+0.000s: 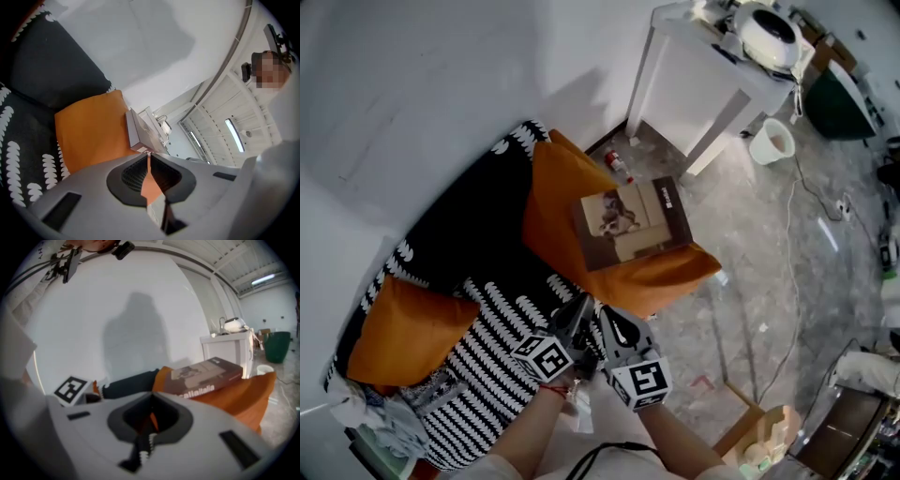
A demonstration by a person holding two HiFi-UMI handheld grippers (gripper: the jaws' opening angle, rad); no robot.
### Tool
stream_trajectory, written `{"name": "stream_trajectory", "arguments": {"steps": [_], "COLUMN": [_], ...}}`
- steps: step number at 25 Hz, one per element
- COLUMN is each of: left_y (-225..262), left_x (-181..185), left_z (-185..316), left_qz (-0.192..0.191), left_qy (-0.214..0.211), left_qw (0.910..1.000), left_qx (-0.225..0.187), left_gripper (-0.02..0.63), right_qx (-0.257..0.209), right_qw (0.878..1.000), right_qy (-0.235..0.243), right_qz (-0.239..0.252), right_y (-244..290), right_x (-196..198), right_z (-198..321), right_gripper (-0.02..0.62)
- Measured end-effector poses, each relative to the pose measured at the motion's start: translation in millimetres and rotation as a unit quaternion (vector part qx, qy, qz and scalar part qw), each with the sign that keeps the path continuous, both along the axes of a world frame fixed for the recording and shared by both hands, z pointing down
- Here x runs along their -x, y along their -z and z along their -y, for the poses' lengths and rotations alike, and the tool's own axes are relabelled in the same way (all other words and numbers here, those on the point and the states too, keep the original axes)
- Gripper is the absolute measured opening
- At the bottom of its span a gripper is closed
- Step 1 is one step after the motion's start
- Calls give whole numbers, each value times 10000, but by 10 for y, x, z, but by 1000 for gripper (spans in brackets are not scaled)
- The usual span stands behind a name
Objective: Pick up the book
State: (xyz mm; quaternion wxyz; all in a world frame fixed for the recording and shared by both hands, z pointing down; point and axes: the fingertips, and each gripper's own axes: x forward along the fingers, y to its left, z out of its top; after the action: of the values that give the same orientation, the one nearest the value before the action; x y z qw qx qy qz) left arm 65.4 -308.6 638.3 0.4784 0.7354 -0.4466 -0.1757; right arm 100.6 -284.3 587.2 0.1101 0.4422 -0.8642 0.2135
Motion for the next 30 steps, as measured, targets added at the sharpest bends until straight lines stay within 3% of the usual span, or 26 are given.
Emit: {"name": "stream_trajectory", "arguments": {"steps": [5,10,15,21,30], "left_y": [-132,-203,-199,-225,-148], "left_x": [111,54,-91,-104,-72], "left_z": [104,191,224,274,462], "left_qz": [-366,-979,-1626,-2551,-2983], "left_qy": [257,14,-376,-339,-119], "left_qw": [9989,9952,9858,9660,9538], "left_qx": [125,16,-197,-237,-339], "left_gripper": [45,126,226,301,318], "right_qx": [112,101,156,-84,-562], "right_qw": [9998,9998,9995,9993,9925], "right_qy": [-137,-168,-260,-356,-1070], "right_qz": [68,81,15,-70,-186], "right_y": [-130,-169,-286,-254,-37], "right_x": [-78,-118,-245,-393,-1025], "right_z": [126,225,294,400,1052], "right_gripper": [12,12,12,12,12]}}
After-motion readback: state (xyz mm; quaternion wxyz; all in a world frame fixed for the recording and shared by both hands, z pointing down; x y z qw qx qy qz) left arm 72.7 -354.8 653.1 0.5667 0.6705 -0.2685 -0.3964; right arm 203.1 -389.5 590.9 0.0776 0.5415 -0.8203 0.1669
